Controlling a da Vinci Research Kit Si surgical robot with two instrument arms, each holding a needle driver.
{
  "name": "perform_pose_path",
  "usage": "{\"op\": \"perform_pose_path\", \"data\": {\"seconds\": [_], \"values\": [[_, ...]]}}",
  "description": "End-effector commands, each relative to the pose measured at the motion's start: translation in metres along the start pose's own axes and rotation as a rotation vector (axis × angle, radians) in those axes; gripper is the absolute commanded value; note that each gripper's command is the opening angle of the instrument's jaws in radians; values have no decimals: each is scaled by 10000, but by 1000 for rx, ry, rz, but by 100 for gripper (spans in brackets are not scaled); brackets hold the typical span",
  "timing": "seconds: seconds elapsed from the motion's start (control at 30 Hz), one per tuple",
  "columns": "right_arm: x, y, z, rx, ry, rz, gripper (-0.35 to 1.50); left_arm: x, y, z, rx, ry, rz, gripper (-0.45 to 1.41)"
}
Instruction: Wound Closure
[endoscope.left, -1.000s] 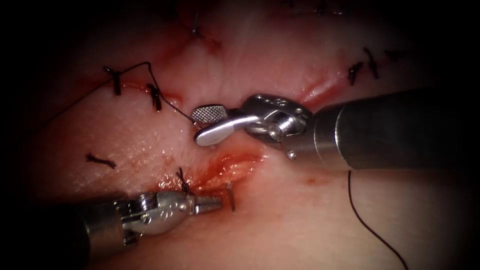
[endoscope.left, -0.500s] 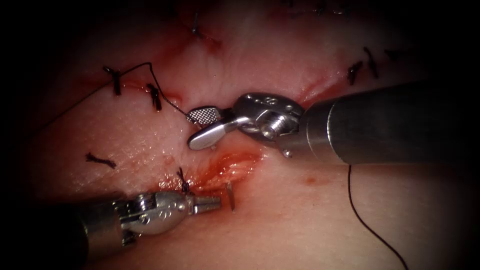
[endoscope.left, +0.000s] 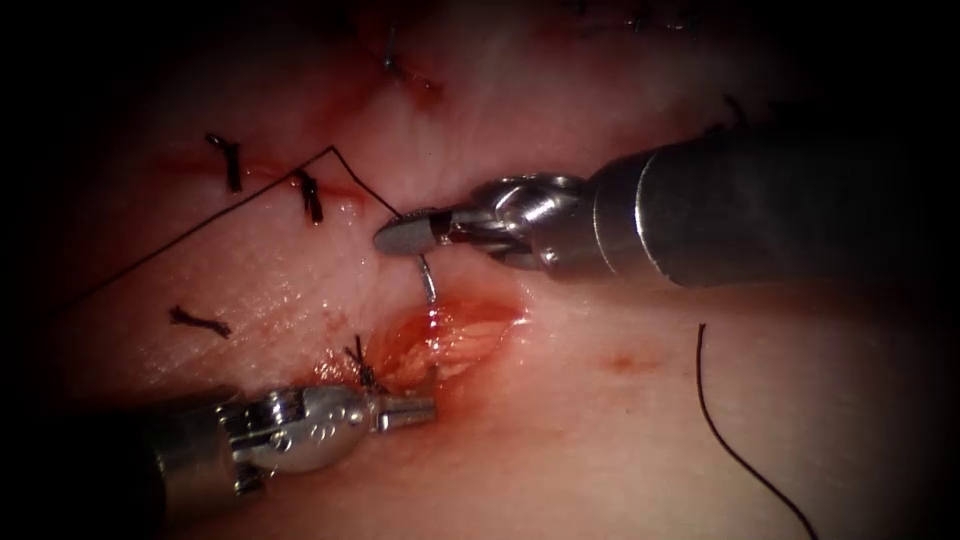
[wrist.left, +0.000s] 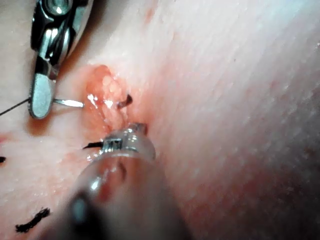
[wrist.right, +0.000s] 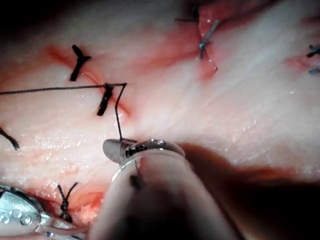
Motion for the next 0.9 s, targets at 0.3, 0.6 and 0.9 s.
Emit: {"op": "perform_pose_path", "data": {"seconds": [0.3, 0.6, 0.9], "values": [[-28, -4, -6, 194, -82, 137, -35, 4, -2, 6, 2, 3, -3, 4], [5, 0, -33, 269, 193, -55, 113, 17, 2, -5, 79, 115, 48, 21], [19, 21, -87, 298, 276, -179, 131, 18, 0, -5, 148, 285, 130, 66]]}}
